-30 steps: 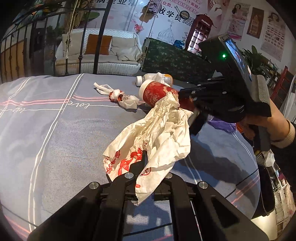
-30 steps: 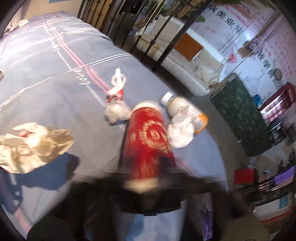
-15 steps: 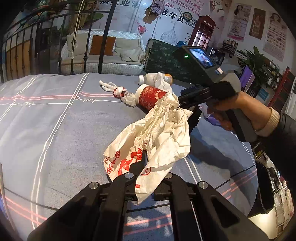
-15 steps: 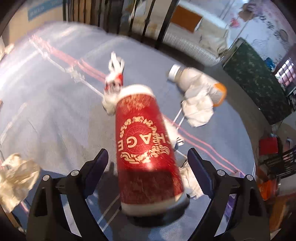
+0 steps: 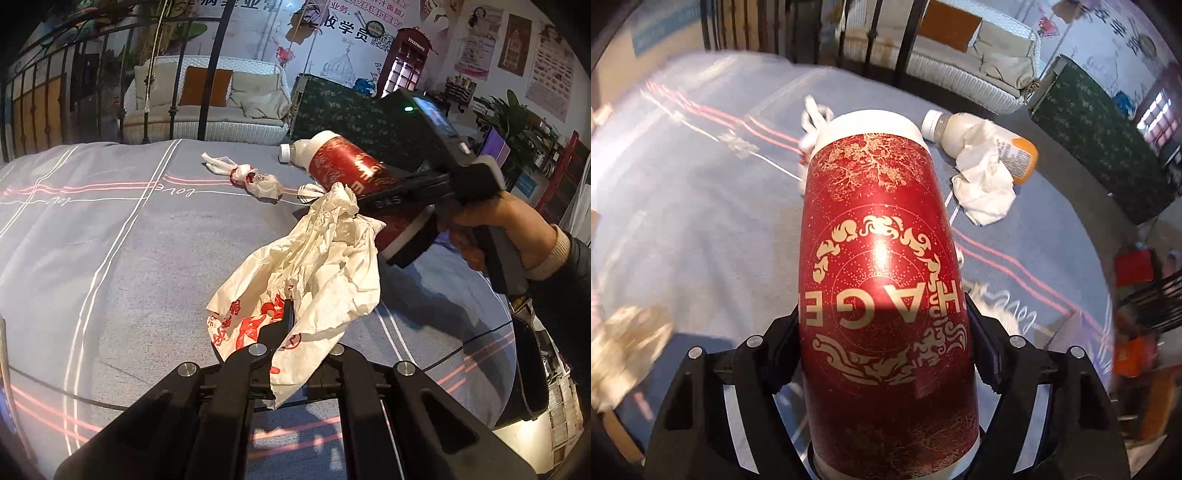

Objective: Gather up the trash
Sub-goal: 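Carry both items over the black bin and open both tools to drop them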

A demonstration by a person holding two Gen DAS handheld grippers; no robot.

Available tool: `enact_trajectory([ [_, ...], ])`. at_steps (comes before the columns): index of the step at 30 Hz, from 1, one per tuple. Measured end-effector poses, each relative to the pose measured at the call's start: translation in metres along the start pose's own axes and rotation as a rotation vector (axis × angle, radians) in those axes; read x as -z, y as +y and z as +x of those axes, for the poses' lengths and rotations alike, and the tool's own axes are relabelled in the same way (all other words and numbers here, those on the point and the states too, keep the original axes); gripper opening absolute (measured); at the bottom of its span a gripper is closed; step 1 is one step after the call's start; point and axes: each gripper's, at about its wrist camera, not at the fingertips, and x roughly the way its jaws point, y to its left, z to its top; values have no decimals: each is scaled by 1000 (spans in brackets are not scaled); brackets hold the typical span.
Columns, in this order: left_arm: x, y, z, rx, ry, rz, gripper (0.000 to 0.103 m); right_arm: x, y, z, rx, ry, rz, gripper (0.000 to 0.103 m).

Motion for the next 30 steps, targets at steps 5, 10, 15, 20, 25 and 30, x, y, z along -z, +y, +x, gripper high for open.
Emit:
enact_trajectory([
  [5, 5, -20, 1, 35, 10, 26, 4, 67, -21, -58, -124, -129, 160, 76],
  [10, 11, -56, 2, 105, 25, 71, 4, 146, -50, -103, -228, -253, 339, 76],
  [15, 22, -105, 4, 179, 48, 139, 4, 217, -72, -134, -140, -325, 475, 76],
  [20, 34, -165, 5, 260, 69, 239, 4, 292, -91, -164, -21, -365, 598, 76],
  [25, 42, -214, 12, 366, 102, 303, 4, 364, -117, -186, 89, -355, 717, 76],
  [30, 54, -267, 19, 460, 142, 384, 4, 439, -149, -199, 215, -300, 863, 76],
])
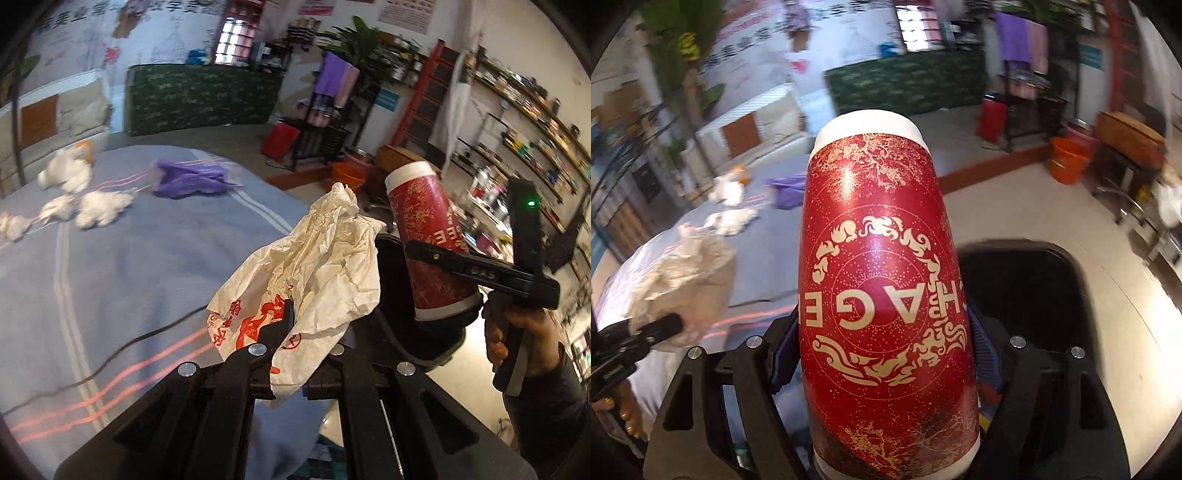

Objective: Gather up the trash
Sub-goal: 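Carry both items over the black bin and open both tools to drop them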

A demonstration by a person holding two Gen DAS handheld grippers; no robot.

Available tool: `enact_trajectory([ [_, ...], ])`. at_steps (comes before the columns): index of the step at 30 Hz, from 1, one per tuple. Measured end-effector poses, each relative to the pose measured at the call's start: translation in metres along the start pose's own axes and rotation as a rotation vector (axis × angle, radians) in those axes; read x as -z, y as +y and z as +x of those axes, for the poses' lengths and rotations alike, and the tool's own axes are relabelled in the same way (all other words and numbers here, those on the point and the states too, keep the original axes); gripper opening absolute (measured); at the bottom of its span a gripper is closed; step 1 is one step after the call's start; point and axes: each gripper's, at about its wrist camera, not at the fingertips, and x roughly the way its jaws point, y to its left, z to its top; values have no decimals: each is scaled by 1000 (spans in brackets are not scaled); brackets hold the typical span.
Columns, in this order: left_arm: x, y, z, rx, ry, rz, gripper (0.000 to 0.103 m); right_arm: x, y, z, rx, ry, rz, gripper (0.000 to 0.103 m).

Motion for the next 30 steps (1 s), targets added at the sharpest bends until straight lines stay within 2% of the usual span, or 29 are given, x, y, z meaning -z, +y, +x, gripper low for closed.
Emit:
enact_trajectory([
  [5, -8, -40, 21, 70, 15, 86, 4, 23, -75, 16, 161, 123, 89, 76],
  [8, -11, -59, 33, 103, 32, 124, 4, 34, -101, 39, 186, 216, 125, 76],
  [13, -11, -78, 50, 143, 68, 150, 4, 41, -132, 88, 187, 371, 119, 76],
  [15, -9, -82, 54, 157, 81, 149, 4, 45, -134, 107, 207, 431, 106, 76],
  [18, -5, -84, 56, 165, 95, 153, 4, 43, -130, 130, 283, 502, 16, 76],
  [26, -1, -88, 57, 161, 107, 160, 4, 46, -115, 152, 316, 577, -56, 78],
  [30, -4, -90, 62, 159, 118, 173, 4, 44, -113, 137, 339, 522, -42, 81],
])
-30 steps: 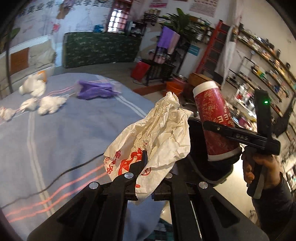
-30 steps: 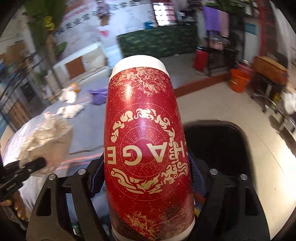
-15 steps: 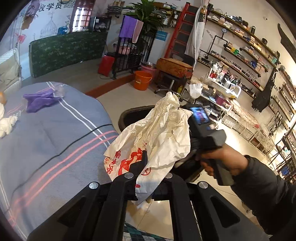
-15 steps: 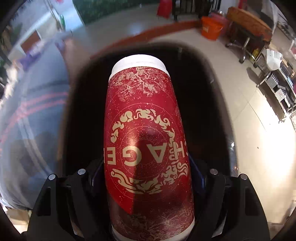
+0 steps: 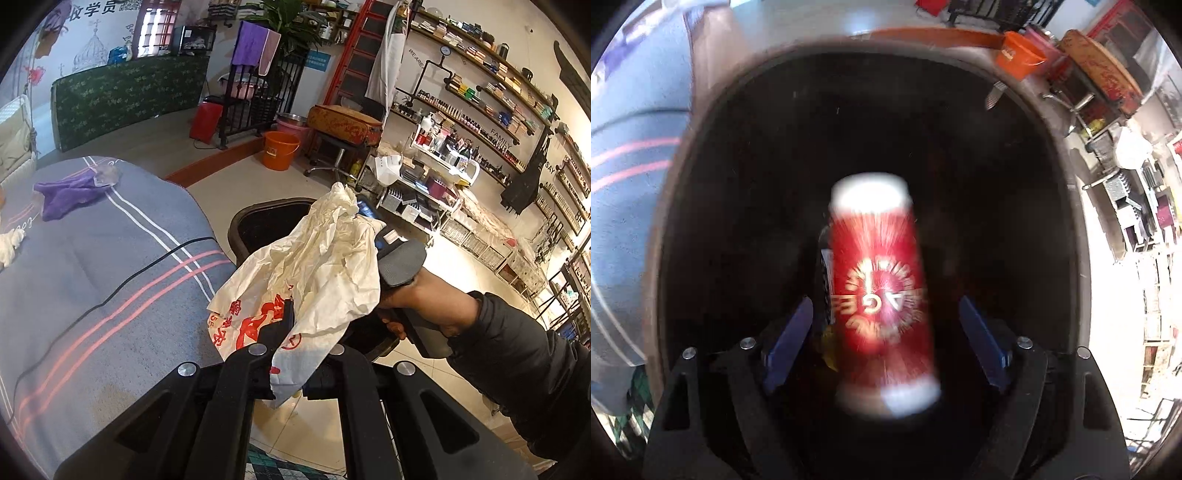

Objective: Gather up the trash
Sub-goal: 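Carry both items over the black bin and open both tools to drop them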

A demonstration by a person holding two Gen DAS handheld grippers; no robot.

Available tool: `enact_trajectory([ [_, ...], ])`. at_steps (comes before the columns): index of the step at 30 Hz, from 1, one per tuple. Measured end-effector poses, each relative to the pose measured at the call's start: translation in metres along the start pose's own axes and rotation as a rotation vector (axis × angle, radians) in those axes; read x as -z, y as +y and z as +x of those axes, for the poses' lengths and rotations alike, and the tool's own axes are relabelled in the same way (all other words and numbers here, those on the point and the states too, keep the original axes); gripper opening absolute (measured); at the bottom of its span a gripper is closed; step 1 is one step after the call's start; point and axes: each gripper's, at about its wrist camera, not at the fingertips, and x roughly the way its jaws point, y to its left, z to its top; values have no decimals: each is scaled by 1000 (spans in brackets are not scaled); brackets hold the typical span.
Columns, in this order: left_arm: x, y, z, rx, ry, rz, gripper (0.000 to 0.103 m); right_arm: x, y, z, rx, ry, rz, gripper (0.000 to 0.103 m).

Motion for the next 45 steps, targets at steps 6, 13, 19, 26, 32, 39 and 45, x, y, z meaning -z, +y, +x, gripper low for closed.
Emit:
enact_trajectory([
  [6, -2, -5, 16, 15, 31, 17, 4, 23, -18, -52, 13, -150, 75, 81],
  [13, -10, -19, 55, 40, 110, 56, 4, 61, -50, -114, 18, -324, 248, 87],
  [19, -17, -42, 86, 67, 165, 112, 4, 78, -90, -131, 34, -426, 387, 88],
  [26, -25, -60, 125, 72, 244, 146, 4, 94, -107, -148, 46, -536, 505, 91],
  [32, -27, -67, 143, 74, 282, 150, 6, 99, -112, -156, 41, -568, 530, 91],
  [39, -20, -66, 133, 87, 210, 150, 92, 109, -113, -162, 41, -594, 559, 92],
  [45, -17, -68, 121, 102, 200, 154, 94, 108, -116, -162, 29, -605, 584, 93],
])
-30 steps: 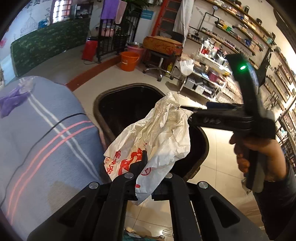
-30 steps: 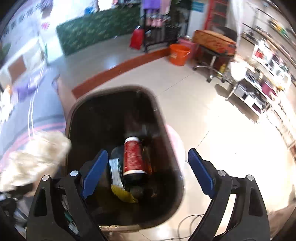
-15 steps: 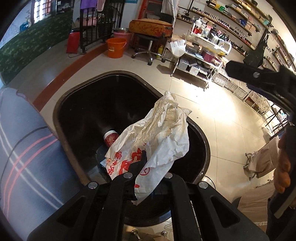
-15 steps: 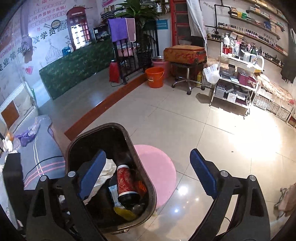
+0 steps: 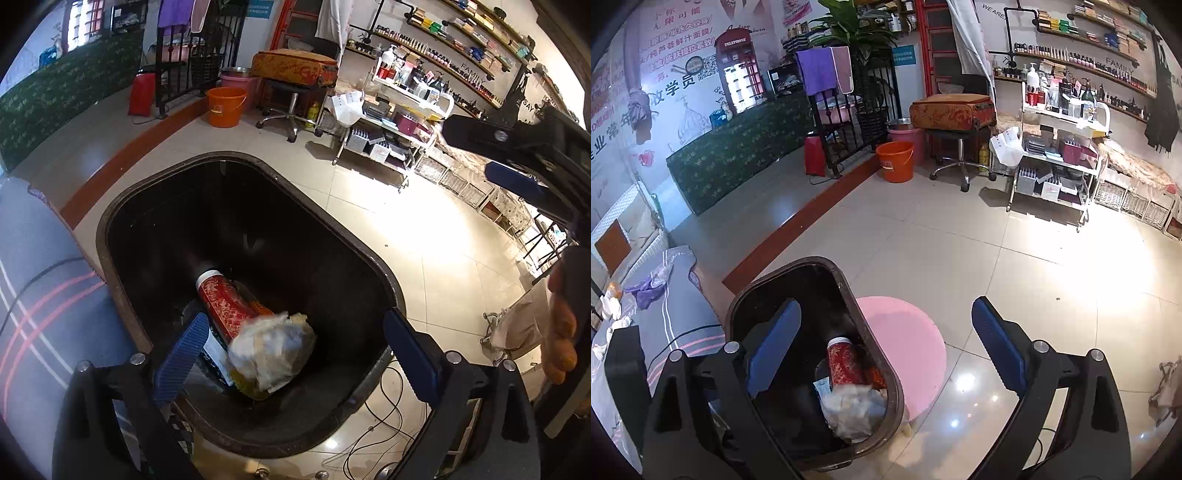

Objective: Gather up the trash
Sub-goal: 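Carry both items over the black bin and open both tools to drop them, then move both tools back from the bin to the bed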

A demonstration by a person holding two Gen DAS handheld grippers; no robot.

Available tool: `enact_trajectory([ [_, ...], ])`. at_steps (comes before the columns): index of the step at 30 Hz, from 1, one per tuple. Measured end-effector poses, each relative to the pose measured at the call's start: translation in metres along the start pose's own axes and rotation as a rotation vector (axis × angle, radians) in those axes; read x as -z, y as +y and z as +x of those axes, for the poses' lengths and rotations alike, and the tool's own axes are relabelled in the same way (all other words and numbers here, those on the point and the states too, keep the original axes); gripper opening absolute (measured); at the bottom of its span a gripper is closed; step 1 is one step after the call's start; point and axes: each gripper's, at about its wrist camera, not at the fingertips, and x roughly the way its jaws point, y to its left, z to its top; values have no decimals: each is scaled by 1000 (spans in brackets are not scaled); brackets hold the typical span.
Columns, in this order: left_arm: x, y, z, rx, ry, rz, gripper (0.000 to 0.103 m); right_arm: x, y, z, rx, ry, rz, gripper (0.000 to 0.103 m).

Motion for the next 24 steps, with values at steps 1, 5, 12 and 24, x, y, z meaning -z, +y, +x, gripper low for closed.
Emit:
enact_trajectory([
  [1, 1, -1, -2, -8, -6, 4, 95, 0, 1, 0, -5, -2, -2, 93],
  [5, 8, -6, -13, -35, -28, 9, 95, 0, 6, 0, -23, -10, -3, 94],
  [12, 25, 13, -40, -58, -55, -67, 95, 5, 22, 6, -88, 9, -21, 95],
  [24, 74, 74, -114, -221, -147, -215, 95, 25, 112, 18, -295, 86, -181, 95],
])
